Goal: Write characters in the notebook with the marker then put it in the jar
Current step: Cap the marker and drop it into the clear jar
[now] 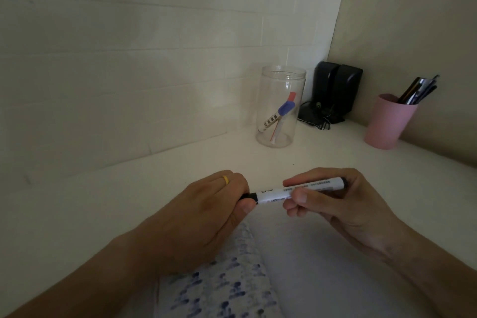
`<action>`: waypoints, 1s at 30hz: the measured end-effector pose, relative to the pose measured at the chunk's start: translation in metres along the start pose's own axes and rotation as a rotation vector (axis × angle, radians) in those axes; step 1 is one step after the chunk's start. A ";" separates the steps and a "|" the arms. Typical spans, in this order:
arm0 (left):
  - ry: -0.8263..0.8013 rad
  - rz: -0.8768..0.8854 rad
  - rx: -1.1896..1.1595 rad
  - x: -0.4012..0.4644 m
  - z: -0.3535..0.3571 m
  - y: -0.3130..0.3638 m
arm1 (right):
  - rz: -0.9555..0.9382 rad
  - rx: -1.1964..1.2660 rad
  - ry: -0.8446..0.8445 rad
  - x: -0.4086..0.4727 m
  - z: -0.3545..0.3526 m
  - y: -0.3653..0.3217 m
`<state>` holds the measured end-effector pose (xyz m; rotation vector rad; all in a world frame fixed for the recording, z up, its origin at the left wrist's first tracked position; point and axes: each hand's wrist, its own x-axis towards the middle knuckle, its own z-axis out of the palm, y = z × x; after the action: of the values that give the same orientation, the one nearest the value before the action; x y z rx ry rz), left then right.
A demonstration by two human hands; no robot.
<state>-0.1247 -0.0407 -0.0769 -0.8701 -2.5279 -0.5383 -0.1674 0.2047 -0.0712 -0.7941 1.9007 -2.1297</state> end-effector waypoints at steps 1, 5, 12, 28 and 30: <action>-0.013 0.000 -0.014 -0.001 0.000 0.001 | -0.004 -0.016 -0.007 -0.001 0.001 0.000; -0.011 0.014 -0.018 0.002 0.000 -0.001 | 0.034 -0.071 0.006 0.000 0.000 -0.005; 0.276 -0.056 0.123 0.010 0.000 -0.011 | 0.266 -0.015 -0.167 -0.001 0.001 -0.009; 0.061 -0.299 0.225 -0.006 0.007 -0.054 | 0.251 -0.110 0.405 0.017 -0.014 0.003; 0.083 -0.301 0.220 -0.008 0.005 -0.053 | 0.164 -0.140 0.513 0.030 -0.011 -0.011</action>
<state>-0.1548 -0.0812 -0.0967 -0.3833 -2.5941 -0.3665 -0.1953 0.2017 -0.0535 -0.0963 2.2777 -2.2660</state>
